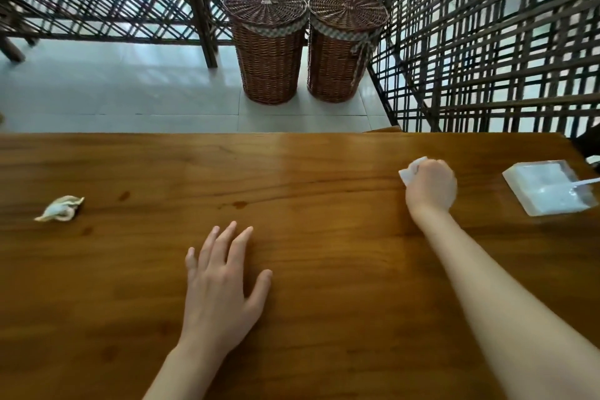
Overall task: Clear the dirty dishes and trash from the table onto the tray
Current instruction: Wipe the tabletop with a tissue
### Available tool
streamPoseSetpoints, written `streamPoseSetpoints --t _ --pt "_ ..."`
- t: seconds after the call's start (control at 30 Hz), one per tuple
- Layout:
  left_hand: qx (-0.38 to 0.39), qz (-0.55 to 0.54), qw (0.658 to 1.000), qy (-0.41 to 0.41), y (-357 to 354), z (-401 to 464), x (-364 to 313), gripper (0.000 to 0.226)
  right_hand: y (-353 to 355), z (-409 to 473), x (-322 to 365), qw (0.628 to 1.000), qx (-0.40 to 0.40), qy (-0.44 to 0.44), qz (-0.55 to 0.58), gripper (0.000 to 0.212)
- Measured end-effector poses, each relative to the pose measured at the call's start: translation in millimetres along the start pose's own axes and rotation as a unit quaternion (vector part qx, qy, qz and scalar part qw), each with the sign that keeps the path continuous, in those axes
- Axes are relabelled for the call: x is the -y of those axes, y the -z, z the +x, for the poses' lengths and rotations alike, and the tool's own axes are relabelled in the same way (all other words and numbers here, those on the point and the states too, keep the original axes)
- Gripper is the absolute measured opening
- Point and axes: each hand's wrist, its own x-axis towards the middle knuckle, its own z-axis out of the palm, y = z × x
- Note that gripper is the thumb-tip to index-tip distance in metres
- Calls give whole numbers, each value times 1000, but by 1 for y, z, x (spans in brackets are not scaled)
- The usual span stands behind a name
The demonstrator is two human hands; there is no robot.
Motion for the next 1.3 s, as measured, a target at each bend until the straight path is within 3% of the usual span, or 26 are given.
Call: streamPoseSetpoints --t 0.23,0.37,0.57,0.77,1.03,1.3 --pt "-23 9 999 43 19 -18 30 62 -29 -83 133 977 88 173 86 23" --pt "-33 12 998 59 29 -26 45 62 -39 -126 179 959 135 228 105 22" --pt "-49 14 995 84 38 -39 60 64 -40 -166 216 932 167 288 143 23" --pt "-65 12 991 115 38 -54 56 63 -33 -177 196 904 154 384 109 13" --pt "-93 8 981 170 44 -77 56 64 -24 -173 161 941 115 306 81 14" --pt "-88 2 982 170 53 -87 89 65 -29 -168 179 963 101 246 44 16"
